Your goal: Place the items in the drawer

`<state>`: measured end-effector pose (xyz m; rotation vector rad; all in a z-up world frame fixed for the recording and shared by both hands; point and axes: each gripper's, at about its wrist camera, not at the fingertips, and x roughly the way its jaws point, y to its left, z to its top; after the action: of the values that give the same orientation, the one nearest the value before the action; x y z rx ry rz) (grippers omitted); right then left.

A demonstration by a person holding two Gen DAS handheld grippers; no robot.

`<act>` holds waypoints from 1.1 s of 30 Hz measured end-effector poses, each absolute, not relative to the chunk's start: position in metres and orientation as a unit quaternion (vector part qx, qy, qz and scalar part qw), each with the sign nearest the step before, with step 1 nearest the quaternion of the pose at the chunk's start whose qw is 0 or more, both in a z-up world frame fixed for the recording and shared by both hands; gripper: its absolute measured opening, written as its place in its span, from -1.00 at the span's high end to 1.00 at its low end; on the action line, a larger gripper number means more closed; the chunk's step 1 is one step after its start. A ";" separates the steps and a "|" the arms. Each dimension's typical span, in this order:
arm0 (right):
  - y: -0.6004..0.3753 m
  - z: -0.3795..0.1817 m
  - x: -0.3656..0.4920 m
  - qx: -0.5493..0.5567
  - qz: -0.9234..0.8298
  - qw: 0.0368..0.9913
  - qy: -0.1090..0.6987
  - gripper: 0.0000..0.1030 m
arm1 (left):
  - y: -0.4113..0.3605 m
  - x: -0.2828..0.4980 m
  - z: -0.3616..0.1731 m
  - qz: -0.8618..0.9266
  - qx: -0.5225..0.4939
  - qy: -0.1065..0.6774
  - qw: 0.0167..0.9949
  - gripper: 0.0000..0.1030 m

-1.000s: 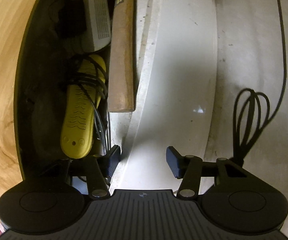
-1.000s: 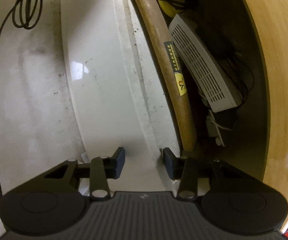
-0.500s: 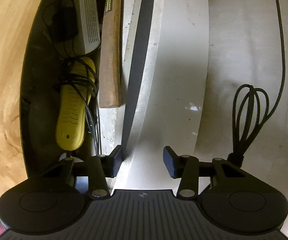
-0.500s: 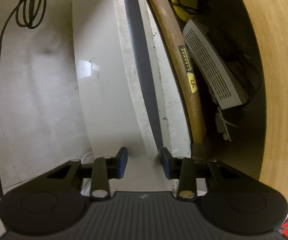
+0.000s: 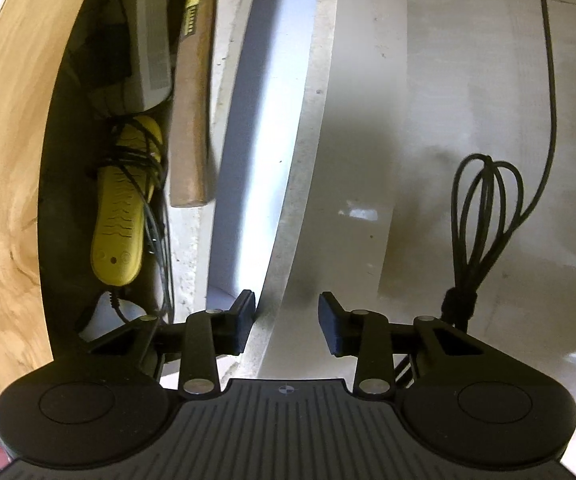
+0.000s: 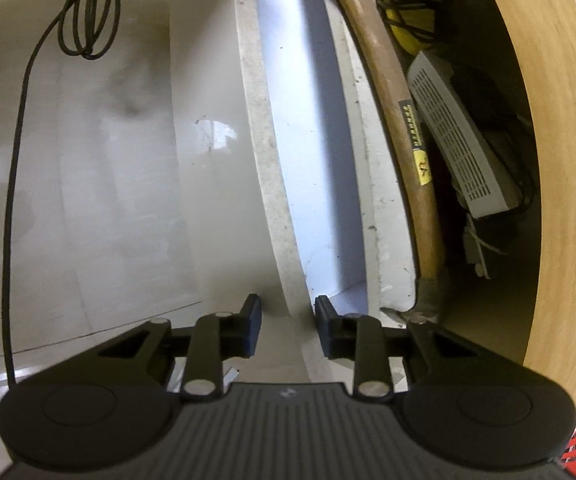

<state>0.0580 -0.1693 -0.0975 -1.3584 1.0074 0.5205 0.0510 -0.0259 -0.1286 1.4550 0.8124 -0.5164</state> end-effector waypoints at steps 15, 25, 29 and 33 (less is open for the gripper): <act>-0.170 -0.084 0.032 -0.569 0.274 0.610 0.479 0.49 | -0.026 0.027 -0.122 -0.267 0.630 0.394 0.613 0.34; -0.168 -0.078 0.021 -0.538 0.313 0.592 0.512 0.54 | -0.024 0.018 -0.117 -0.297 0.608 0.433 0.596 0.34; -0.167 -0.077 0.017 -0.537 0.321 0.586 0.514 0.53 | -0.023 0.014 -0.117 -0.297 0.612 0.433 0.591 0.33; -0.166 -0.076 0.015 -0.535 0.324 0.582 0.519 0.53 | -0.023 0.011 -0.116 -0.301 0.608 0.438 0.589 0.33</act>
<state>0.0148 -0.1661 -0.0765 -1.2497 1.2127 0.7577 0.0114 -0.0228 -0.1161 1.4164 1.0207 -0.7019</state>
